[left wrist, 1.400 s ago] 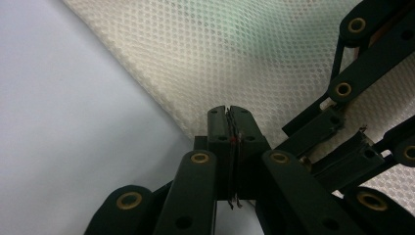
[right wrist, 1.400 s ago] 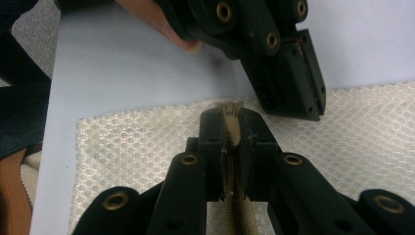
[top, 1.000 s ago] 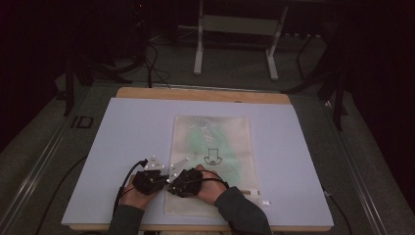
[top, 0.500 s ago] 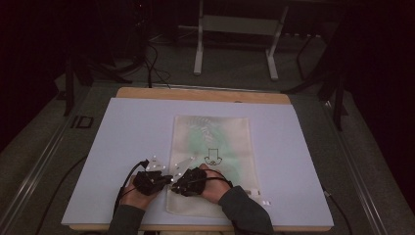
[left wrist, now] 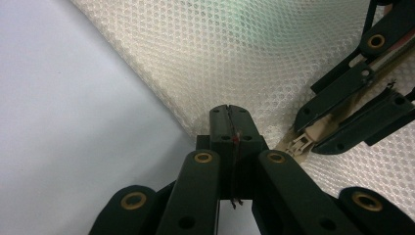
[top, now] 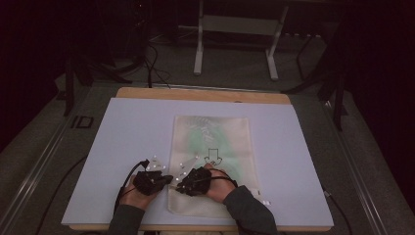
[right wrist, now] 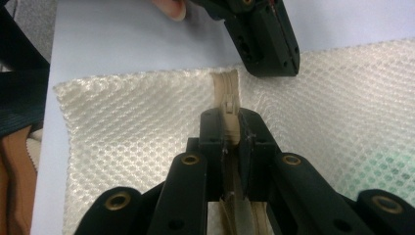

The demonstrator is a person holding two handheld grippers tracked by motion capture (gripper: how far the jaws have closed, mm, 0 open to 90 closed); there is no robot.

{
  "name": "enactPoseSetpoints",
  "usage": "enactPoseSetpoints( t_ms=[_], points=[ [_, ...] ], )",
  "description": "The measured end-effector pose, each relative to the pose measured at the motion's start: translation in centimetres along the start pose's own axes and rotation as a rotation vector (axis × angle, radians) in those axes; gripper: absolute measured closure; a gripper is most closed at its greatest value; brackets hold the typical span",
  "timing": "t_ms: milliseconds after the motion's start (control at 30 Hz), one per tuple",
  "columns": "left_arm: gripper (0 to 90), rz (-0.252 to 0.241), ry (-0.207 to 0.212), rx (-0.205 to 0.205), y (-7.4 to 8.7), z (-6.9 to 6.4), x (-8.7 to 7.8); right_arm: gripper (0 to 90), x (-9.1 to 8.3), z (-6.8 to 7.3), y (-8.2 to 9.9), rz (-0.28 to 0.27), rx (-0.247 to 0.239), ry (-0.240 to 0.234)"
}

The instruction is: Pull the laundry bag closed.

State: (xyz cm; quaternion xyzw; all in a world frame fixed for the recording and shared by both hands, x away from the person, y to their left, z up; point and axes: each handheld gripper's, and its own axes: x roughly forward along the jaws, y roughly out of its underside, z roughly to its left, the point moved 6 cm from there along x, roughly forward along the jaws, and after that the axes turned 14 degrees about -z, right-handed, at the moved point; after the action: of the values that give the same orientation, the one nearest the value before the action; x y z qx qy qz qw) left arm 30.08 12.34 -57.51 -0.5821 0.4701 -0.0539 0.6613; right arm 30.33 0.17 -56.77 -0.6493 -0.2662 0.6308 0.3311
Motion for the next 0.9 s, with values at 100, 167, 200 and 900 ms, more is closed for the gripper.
enactPoseSetpoints(
  t_ms=[100, 167, 200, 900],
  points=[
    [89.7, 0.002, -0.011, 0.007, -0.1, -0.1, 0.0, 82.5, 0.0, 0.1, 0.0, 0.006, -0.008, 0.002],
    [89.6, 0.001, -0.014, 0.02, -0.1, -0.2, 0.0, 82.4, 0.1, 0.1, -0.1, 0.006, -0.012, 0.002],
    [89.6, 0.001, -0.017, 0.017, -0.1, -0.2, 0.0, 82.4, 0.2, 0.1, -0.1, 0.006, -0.013, 0.002],
    [89.6, 0.038, 0.009, 0.03, 0.2, -1.2, -0.4, 82.5, 0.4, 0.5, -0.1, 0.014, -0.037, 0.017]
  ],
)
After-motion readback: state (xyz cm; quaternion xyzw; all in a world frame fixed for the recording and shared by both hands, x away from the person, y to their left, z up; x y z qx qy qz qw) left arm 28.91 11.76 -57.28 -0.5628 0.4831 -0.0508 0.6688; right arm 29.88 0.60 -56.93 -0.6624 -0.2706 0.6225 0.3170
